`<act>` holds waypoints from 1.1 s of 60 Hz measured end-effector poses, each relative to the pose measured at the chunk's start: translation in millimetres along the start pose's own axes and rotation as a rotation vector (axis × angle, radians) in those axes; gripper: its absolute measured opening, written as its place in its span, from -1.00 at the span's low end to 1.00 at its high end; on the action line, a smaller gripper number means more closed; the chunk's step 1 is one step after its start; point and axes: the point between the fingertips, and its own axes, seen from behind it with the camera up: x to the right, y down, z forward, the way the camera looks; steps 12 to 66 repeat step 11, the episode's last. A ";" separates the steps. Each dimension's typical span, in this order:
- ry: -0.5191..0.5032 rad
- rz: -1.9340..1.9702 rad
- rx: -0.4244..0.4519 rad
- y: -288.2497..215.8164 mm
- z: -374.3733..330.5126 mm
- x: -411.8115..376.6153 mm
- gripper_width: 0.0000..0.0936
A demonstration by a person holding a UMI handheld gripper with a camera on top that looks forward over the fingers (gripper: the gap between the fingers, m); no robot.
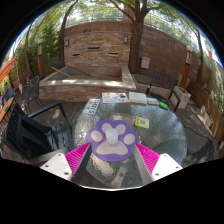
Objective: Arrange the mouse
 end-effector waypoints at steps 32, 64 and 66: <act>0.010 -0.016 0.010 2.9 -1.6 1.4 0.83; 0.010 -0.016 0.010 2.9 -1.6 1.4 0.83; 0.010 -0.016 0.010 2.9 -1.6 1.4 0.83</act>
